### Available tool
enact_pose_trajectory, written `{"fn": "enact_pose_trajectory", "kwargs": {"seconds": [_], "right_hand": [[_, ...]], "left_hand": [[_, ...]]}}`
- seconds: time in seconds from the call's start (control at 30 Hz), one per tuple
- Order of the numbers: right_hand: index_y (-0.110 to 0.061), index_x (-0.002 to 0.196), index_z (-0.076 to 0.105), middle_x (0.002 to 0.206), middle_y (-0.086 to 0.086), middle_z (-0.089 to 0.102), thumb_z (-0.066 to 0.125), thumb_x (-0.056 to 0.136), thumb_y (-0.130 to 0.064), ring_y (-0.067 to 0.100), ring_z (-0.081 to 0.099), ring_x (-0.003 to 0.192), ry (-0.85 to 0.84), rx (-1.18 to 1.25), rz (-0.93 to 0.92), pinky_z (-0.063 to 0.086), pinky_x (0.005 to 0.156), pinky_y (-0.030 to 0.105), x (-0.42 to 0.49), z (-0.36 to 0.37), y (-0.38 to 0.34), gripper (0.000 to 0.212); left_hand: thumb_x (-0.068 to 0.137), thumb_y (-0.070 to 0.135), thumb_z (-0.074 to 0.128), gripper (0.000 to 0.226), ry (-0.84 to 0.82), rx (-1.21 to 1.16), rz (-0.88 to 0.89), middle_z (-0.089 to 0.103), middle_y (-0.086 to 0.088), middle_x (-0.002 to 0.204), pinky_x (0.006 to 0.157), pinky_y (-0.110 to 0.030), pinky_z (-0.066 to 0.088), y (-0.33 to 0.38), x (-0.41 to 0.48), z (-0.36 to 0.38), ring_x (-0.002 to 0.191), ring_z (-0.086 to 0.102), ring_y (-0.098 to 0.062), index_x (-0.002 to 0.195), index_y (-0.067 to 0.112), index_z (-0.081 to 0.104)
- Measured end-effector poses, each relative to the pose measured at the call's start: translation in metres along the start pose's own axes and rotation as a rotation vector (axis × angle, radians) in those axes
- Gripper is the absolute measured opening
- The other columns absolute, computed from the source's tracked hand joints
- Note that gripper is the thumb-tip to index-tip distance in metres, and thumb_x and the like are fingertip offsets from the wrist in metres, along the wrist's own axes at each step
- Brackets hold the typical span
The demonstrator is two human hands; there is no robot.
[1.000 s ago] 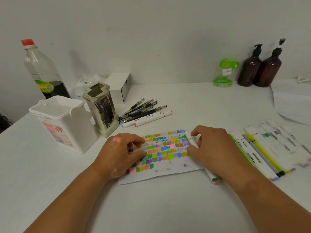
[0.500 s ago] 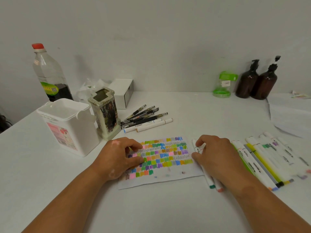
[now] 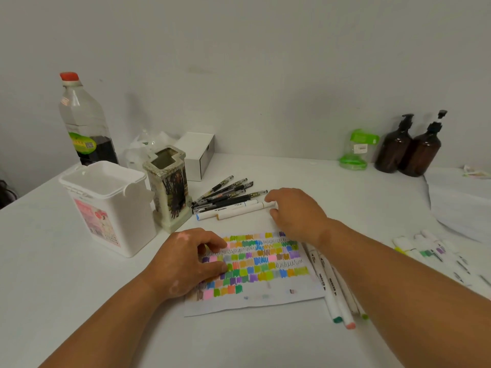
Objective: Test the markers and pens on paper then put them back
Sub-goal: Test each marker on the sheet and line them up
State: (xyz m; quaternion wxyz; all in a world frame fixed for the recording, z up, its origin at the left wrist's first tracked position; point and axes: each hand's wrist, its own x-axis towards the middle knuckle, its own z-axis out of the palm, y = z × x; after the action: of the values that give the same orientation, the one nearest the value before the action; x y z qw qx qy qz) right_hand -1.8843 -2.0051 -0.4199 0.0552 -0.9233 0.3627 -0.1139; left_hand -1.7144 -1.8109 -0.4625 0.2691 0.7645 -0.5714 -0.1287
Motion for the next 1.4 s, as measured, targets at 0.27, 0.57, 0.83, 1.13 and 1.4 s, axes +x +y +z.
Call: {"fn": "enact_pose_trajectory", "kwargs": {"seconds": [0.27,0.57,0.83,1.13,1.4], "right_hand": [[-0.021,0.127,0.057,0.11,0.005,0.067,0.056,0.096,-0.01,0.022,0.058,0.098,-0.034,-0.086,-0.032,0.056,0.084,0.042,0.032,0.027,0.006,0.033],[-0.031,0.123,0.063,0.111,-0.003,0.06,0.068,0.093,-0.018,0.013,0.049,0.093,-0.115,-0.21,-0.117,0.051,0.083,0.032,0.016,0.017,0.021,0.033],[-0.031,0.091,0.059,0.087,-0.008,0.067,0.073,0.085,-0.021,0.009,0.067,0.077,0.001,0.511,0.121,0.049,0.064,0.022,-0.066,-0.028,0.007,0.019],[-0.015,0.077,0.074,0.088,0.026,0.074,0.065,0.093,-0.006,0.032,0.075,0.081,-0.046,1.52,0.323,0.06,0.063,0.028,-0.114,-0.015,-0.014,0.02],[-0.012,0.079,0.074,0.083,0.023,0.074,0.087,0.062,-0.019,0.027,0.075,0.076,-0.02,1.583,0.239,0.059,0.063,0.025,-0.117,-0.004,-0.02,0.022]], "left_hand": [[0.073,0.057,0.076,0.04,0.0,-0.006,0.013,0.057,0.032,0.104,0.067,-0.004,0.048,-0.002,0.001,0.0,0.088,0.06,0.002,0.11,0.048,0.065],[0.073,0.056,0.077,0.041,-0.009,0.003,0.004,0.058,0.029,0.105,0.066,-0.005,0.048,0.002,-0.001,-0.001,0.088,0.06,0.0,0.111,0.046,0.066],[0.073,0.056,0.078,0.042,-0.008,0.031,0.005,0.059,0.028,0.1,0.066,-0.008,0.049,0.006,-0.003,-0.003,0.087,0.06,-0.002,0.112,0.044,0.068],[0.074,0.05,0.08,0.033,0.004,0.0,0.02,0.058,0.03,0.096,0.065,-0.003,0.045,0.015,-0.009,-0.006,0.091,0.055,0.011,0.105,0.044,0.069],[0.084,0.048,0.07,0.025,0.077,-0.229,0.163,0.063,0.028,0.103,0.078,-0.019,0.052,0.04,-0.022,-0.001,0.096,0.058,-0.005,0.109,0.046,0.067]]}}
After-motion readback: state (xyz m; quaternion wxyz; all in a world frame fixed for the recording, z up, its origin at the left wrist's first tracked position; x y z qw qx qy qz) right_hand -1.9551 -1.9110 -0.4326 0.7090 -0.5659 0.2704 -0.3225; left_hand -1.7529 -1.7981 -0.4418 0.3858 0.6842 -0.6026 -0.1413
